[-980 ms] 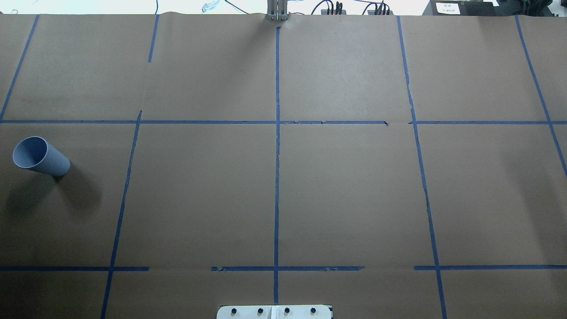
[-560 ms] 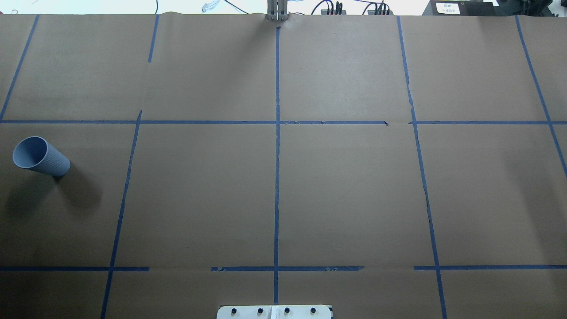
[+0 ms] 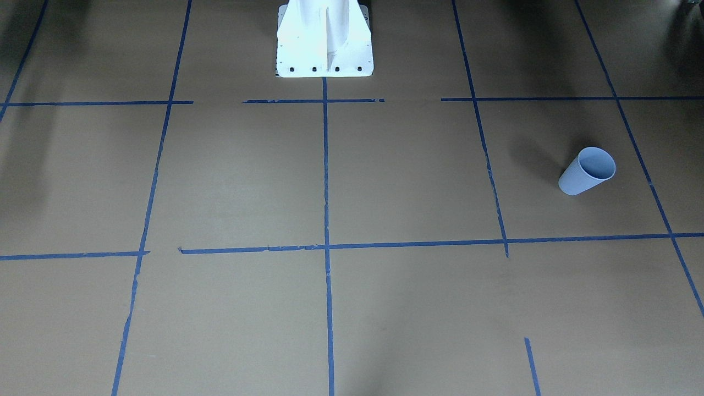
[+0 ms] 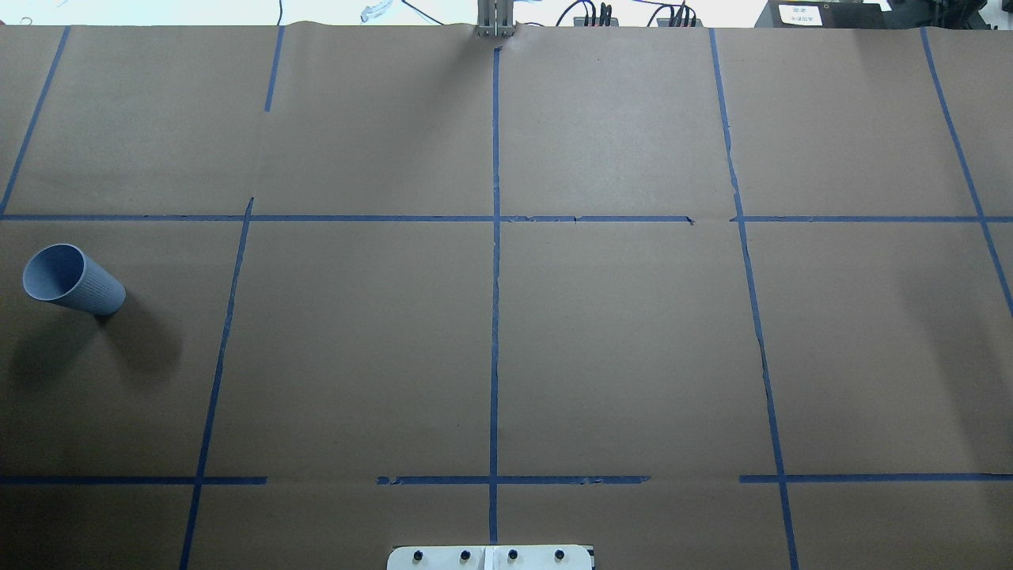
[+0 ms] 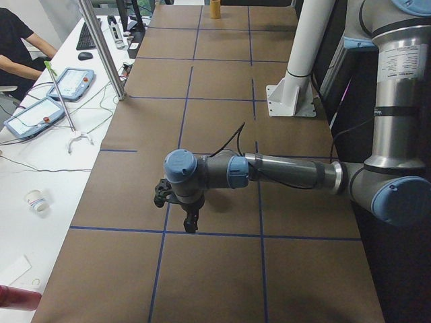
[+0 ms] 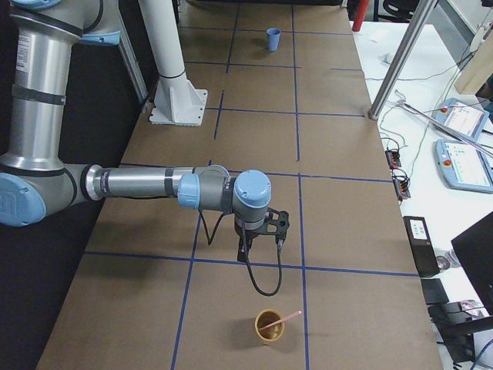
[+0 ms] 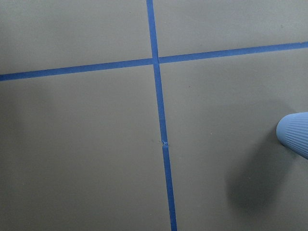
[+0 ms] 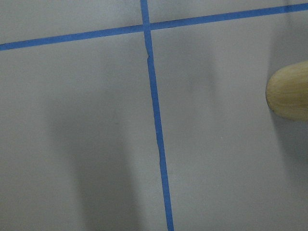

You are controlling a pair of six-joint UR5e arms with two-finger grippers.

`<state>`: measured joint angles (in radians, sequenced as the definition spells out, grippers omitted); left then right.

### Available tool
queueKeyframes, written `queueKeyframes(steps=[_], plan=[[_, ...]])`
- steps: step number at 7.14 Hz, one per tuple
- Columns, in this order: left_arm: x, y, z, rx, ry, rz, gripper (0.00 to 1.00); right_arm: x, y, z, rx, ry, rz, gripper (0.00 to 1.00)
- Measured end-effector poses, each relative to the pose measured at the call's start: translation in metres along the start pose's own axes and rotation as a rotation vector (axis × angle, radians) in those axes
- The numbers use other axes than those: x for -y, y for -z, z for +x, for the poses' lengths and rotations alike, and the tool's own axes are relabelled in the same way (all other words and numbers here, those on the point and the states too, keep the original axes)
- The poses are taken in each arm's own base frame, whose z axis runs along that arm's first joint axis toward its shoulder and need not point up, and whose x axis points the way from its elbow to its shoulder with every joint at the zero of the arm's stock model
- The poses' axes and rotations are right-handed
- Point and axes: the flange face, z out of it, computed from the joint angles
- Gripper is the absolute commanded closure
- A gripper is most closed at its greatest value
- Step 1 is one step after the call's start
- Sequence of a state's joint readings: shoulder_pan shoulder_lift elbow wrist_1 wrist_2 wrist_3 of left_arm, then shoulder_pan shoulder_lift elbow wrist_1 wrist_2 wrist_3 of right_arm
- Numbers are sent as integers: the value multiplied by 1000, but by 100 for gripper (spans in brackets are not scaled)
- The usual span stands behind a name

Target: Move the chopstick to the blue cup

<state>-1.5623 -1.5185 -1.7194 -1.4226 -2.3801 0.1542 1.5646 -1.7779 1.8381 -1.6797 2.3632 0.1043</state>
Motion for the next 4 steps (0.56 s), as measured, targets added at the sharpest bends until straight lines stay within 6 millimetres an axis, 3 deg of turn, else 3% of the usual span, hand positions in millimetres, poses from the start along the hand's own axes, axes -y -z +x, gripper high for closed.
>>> queueKeyframes(steps=[2, 3, 4], plan=[[3, -2, 3, -2, -30, 21, 0, 0, 1, -2, 9, 3, 1, 0], [9, -4, 14, -4, -24, 21, 0, 0, 1, -3, 14, 4, 2, 0], [19, -15, 38, -7, -7, 11, 0, 0, 2, -4, 21, 6, 3, 0]])
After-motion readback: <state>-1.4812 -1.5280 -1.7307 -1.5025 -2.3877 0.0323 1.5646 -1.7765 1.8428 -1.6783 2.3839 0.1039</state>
